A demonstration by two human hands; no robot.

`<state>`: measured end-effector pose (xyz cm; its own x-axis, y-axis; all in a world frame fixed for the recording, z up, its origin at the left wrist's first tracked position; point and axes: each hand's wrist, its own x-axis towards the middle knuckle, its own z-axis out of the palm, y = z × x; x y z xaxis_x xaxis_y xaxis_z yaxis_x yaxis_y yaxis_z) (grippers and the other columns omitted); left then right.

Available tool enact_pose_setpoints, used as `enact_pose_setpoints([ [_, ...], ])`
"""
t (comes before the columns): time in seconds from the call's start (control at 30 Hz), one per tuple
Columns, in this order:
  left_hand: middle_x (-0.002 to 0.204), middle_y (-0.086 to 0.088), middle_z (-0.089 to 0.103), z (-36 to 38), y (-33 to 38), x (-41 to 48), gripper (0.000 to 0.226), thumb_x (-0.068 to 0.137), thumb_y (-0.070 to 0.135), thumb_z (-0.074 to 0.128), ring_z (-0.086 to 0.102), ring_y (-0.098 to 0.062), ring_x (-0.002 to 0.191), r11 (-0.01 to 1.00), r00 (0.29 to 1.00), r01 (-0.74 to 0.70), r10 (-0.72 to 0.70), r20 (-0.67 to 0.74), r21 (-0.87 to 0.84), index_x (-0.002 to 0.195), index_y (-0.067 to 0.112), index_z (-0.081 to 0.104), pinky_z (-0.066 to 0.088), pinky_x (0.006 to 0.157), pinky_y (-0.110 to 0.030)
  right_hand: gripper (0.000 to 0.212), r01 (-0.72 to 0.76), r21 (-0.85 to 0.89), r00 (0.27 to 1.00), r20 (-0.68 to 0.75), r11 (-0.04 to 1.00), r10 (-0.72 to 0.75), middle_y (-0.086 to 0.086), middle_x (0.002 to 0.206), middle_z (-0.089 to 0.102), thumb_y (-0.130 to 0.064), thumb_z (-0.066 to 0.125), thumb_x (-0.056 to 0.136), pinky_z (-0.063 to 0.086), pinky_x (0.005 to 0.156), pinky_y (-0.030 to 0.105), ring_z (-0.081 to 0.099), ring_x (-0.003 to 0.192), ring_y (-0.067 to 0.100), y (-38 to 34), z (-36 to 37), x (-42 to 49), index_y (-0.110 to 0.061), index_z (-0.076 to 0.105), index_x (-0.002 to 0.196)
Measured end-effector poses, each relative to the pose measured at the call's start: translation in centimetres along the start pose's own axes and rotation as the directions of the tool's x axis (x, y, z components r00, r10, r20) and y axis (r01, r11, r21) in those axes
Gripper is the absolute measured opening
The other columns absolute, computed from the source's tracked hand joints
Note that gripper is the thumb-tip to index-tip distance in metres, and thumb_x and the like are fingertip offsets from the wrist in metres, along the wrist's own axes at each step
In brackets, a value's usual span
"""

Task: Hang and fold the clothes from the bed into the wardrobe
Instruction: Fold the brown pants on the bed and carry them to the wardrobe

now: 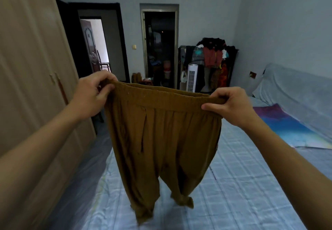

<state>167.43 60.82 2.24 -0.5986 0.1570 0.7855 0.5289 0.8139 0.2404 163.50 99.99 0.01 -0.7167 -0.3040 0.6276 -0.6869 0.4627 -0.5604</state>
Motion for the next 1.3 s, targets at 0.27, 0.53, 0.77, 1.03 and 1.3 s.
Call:
enact_pose_setpoints([
  [0.27,0.1,0.005,0.063,-3.8,8.6,-1.1,0.03,0.093,0.016,0.053,0.061,-0.017,0.096,0.98,0.979,0.026,-0.065,-0.194,-0.198,0.1,0.044,0.058,0.051,0.085,-0.032,0.027,0.228,0.15,0.949,-0.255,0.962,-0.185,0.0,0.074,0.062,-0.02,0.087,0.074,0.052,0.057,0.021,0.058,0.064,0.008,-6.2,-6.1,-3.4,-0.009,0.062,0.076],
  [0.53,0.111,-0.011,0.063,-6.7,11.4,2.5,0.021,0.094,0.013,0.052,0.062,-0.02,0.104,0.97,0.963,0.018,-0.082,-0.257,-0.243,0.108,0.026,0.061,0.053,0.091,-0.032,0.034,0.303,0.163,0.907,-0.351,0.939,-0.231,-0.012,0.068,0.056,-0.028,0.087,0.072,0.043,0.053,0.012,0.051,0.058,-0.003,-10.4,-9.6,-0.3,-0.03,0.053,0.069],
  [0.77,0.107,0.002,0.063,-1.5,5.4,3.1,0.022,0.096,0.016,0.054,0.061,-0.013,0.101,0.951,0.959,0.154,-0.209,-0.192,-0.268,0.107,0.033,0.061,0.054,0.087,-0.036,0.03,0.153,0.158,0.96,-0.257,0.975,-0.11,0.001,0.076,0.062,-0.031,0.088,0.071,0.049,0.06,0.019,0.058,0.068,0.009,-4.7,-5.8,3.9,-0.028,0.058,0.072],
  [1.03,0.098,0.014,0.065,10.2,-8.4,6.2,0.025,0.095,0.013,0.058,0.063,-0.003,0.092,0.89,0.924,0.336,-0.375,-0.074,-0.309,0.104,0.036,0.064,0.055,0.078,-0.029,0.024,-0.171,0.135,0.975,-0.119,0.976,0.187,0.011,0.085,0.068,-0.024,0.084,0.077,0.062,0.066,0.036,0.069,0.08,0.026,7.9,3.0,11.6,-0.012,0.069,0.089],
  [1.3,0.096,0.009,0.063,25.1,-23.7,5.1,0.019,0.093,0.01,0.062,0.061,-0.009,0.091,0.81,0.838,0.546,-0.527,0.142,-0.214,0.103,0.026,0.066,0.051,0.079,-0.028,0.011,-0.457,0.015,0.889,0.036,0.889,0.456,0.005,0.087,0.071,-0.014,0.081,0.08,0.061,0.068,0.029,0.071,0.082,0.019,24.1,15.7,18.1,-0.018,0.073,0.087],
])
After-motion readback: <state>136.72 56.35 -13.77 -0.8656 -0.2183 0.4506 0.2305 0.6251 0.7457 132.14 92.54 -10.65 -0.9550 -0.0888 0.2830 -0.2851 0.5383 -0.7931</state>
